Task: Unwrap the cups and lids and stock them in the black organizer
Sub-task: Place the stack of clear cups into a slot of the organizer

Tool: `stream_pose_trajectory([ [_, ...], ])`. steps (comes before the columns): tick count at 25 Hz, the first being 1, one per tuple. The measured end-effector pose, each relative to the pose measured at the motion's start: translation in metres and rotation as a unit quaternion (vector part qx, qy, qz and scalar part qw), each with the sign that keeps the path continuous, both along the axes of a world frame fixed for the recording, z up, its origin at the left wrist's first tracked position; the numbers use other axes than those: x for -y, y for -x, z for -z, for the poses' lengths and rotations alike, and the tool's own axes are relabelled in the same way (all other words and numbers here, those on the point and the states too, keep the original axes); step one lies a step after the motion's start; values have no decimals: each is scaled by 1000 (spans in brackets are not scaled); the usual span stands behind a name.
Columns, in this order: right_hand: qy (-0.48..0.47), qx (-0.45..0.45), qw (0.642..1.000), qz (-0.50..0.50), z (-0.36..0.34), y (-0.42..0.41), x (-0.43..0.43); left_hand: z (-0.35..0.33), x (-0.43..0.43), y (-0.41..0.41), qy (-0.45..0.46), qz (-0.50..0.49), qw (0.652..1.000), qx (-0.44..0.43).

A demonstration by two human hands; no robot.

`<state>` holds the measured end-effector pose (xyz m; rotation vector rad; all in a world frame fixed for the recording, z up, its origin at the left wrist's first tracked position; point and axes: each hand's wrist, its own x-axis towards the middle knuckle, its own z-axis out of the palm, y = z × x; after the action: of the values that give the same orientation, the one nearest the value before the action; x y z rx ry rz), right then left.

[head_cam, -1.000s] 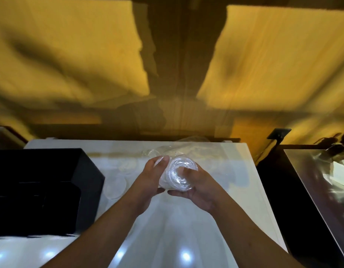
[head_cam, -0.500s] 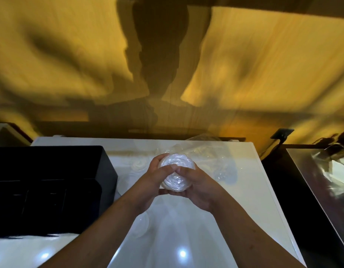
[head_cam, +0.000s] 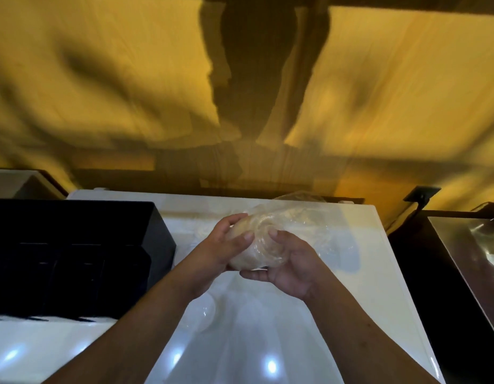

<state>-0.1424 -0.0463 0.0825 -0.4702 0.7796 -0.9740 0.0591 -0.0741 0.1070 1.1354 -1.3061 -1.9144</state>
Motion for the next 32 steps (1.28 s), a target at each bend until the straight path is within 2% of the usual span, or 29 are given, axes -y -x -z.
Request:
stream_pose_trajectory([
  [6,17,171,982,-71,0,-13,10,6,-14,-17,-5,-89,995,-35],
  [9,33,224,968,-112,-5,-37,13,7,-21,-28,59,-59,994,-64],
  [11,43,228,962,-143,-10,-50,15,4,-22,-40,64,-64,993,-76],
  [17,52,135,972,-186,-21,-100,23,-2,-29,-89,66,-126,983,-120],
  [22,78,-62,985,-138,-24,-180,21,0,-42,-179,28,-211,967,-137],
  [24,110,-105,984,-94,-25,-221,15,-1,-46,-221,9,-244,959,-144],
  [29,168,-178,969,-25,-29,-320,-8,-8,-49,-325,-4,-216,964,-155],
  [32,188,-228,955,19,-36,-357,-17,-11,-47,-360,-8,-194,970,-144],
])
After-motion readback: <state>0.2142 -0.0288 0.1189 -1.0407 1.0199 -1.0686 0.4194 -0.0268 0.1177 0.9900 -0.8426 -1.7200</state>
